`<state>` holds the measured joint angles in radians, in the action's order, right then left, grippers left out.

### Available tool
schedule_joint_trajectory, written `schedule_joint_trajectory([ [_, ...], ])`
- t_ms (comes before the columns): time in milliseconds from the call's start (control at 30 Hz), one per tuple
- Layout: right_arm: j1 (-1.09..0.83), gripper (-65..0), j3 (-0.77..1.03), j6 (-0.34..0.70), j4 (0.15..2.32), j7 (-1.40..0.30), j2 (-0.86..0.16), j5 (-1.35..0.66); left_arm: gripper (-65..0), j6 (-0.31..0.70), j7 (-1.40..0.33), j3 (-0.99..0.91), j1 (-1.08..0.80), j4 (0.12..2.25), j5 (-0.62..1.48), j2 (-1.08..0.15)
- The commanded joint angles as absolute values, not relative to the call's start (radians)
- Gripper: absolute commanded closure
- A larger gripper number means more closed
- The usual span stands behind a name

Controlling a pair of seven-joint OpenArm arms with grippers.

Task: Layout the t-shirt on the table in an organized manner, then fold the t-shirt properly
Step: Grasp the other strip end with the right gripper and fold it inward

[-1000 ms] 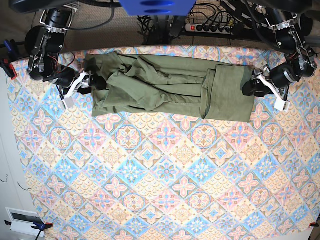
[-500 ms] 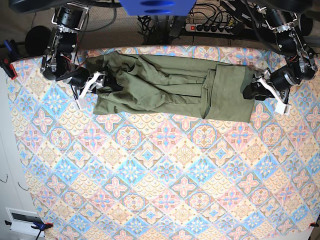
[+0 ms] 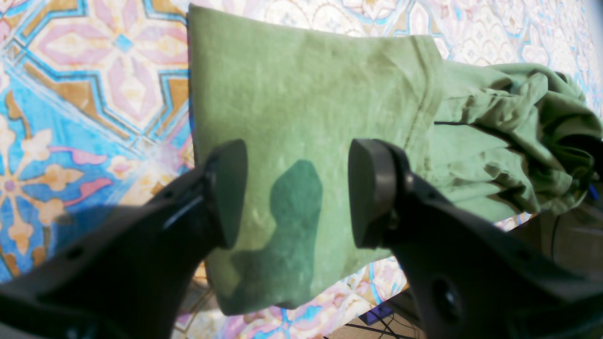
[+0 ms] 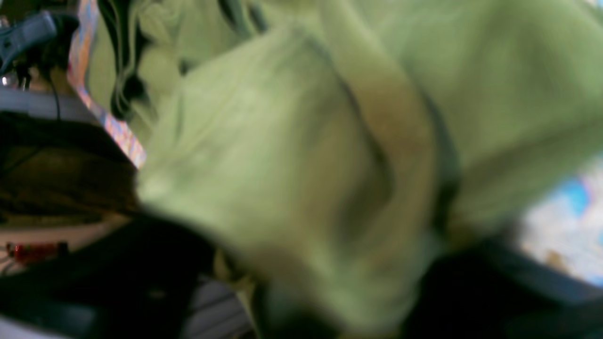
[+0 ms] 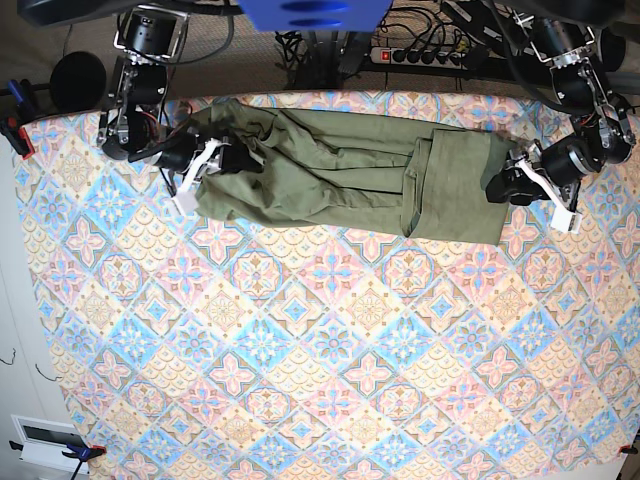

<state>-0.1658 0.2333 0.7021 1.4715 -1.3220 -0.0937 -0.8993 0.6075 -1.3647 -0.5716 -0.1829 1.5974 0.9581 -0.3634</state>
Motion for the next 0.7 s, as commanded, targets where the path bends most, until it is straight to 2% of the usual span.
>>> schedule_joint_trajectory([
  [0, -0.162, -20.9, 0.232, 0.698, 1.475, -1.349, -0.097, -0.888, -33.7, 0.613, -1.349, -0.578, -0.171, 1.61, 0.983, -0.381],
  [100, -0.159, -6.1, 0.237, 0.698, 1.475, -1.348, -0.099, -0.886, -33.7, 0.613, -1.349, -0.578, -0.16, 1.61, 0.983, -0.381],
  [167, -0.159, 0.0, 0.248, 0.698, 1.475, -1.348, -0.102, -0.886, -33.6, 0.613, -1.349, -0.578, -0.154, 1.61, 0.983, -0.381],
  [333, -0.114, 0.0, 0.375, 0.698, 1.455, -1.351, -0.137, -0.885, -33.6, 0.613, -1.349, -0.578, -0.151, 1.612, 0.984, -0.381],
  [533, -0.004, 0.0, 0.429, 0.698, 1.28, -1.343, -0.265, -0.883, -33.6, 0.613, -1.349, -0.578, -0.151, 1.612, 0.984, -0.38],
  [667, 0.061, 0.0, 0.423, 0.698, 1.185, -1.27, -0.358, -0.874, -32.8, 0.613, -1.349, -0.578, -0.151, 1.612, 0.983, -0.38],
])
